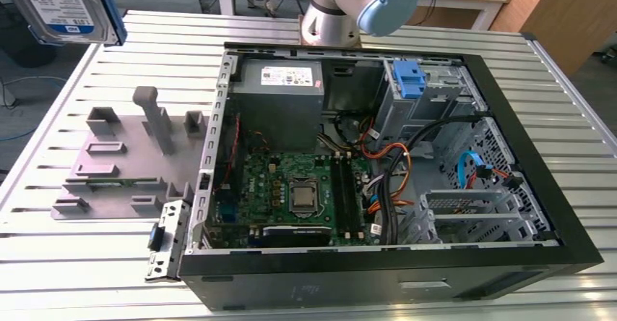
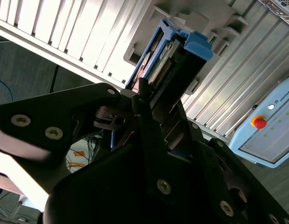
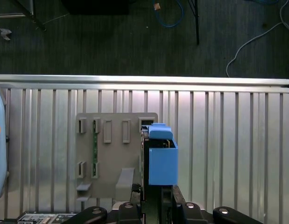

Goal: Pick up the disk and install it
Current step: 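Pick up the disk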

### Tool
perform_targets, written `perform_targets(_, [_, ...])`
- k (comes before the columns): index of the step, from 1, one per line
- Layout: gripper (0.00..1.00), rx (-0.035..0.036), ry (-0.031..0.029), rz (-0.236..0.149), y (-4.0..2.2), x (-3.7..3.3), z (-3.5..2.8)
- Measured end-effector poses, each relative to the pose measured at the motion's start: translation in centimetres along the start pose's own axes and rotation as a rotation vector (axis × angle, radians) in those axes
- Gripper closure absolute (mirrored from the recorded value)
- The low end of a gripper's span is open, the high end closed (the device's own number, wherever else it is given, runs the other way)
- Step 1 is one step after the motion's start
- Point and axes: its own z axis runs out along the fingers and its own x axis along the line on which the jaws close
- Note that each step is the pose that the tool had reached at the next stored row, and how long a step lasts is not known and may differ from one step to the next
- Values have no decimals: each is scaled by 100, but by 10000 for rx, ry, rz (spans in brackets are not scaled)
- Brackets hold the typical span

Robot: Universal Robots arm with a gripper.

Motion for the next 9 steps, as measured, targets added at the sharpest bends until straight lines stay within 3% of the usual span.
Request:
perform_targets(5, [65,0,-1,-1,-78,0,0])
perform_targets(9, [65,0,0,0,-182,0,0])
